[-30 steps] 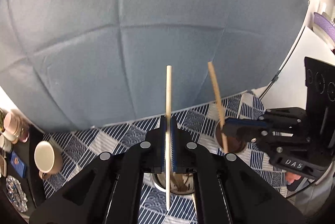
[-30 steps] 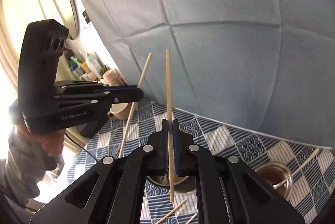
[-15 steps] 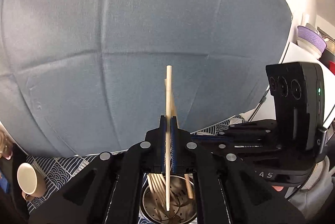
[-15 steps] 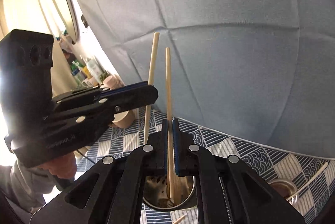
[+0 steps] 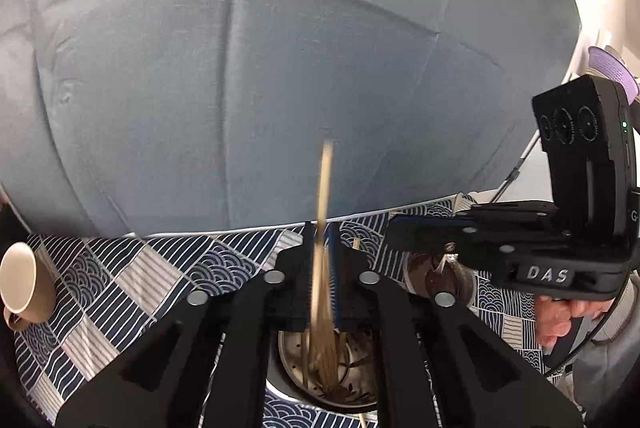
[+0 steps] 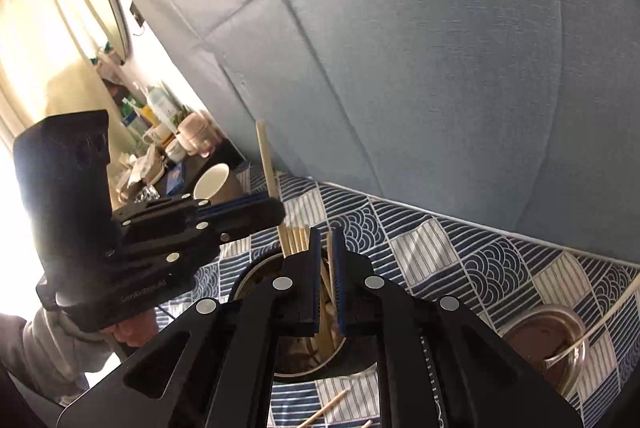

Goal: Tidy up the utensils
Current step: 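Open the left tool into the holder while the right tool drops its chopstick, then withdraw both open tools from the holder toward the last two chopsticks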

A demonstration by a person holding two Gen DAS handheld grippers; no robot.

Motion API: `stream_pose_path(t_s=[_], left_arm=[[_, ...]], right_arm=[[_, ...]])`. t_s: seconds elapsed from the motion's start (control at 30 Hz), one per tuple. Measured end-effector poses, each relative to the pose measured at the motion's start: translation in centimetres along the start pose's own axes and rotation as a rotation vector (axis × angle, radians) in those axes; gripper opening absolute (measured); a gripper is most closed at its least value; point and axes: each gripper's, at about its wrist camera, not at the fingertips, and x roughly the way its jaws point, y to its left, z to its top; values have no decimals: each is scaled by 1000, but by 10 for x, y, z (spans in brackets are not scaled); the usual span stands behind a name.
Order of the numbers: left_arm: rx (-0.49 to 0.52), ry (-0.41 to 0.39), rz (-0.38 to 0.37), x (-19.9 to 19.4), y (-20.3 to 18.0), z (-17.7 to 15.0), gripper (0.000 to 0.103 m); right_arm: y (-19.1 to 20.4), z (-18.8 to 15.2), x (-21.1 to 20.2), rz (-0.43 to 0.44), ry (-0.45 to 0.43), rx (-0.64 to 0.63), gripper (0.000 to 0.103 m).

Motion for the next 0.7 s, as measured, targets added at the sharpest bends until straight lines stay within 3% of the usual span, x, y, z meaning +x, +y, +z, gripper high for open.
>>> stream_pose_path(t_s=[0.13,0.2,0.27,0.43,0.7], left_arm=[[-17,-6,21,-5,3,1,32],[-29,-5,17,-10,3,2,33],[-30,-5,23,-16,3,0,37],[-29,-8,44,-28,2,-7,51],[-48,37,64,-39,2,-22,62]], right_arm=[[0,2,-3,-11,13,15,9],[-3,2,-4,-25,28,43,14],[-6,1,-8,-31,25,68,25],[-6,-3,-18,-55,19,83,35],[-4,-15,-36,-107,17,113,59]])
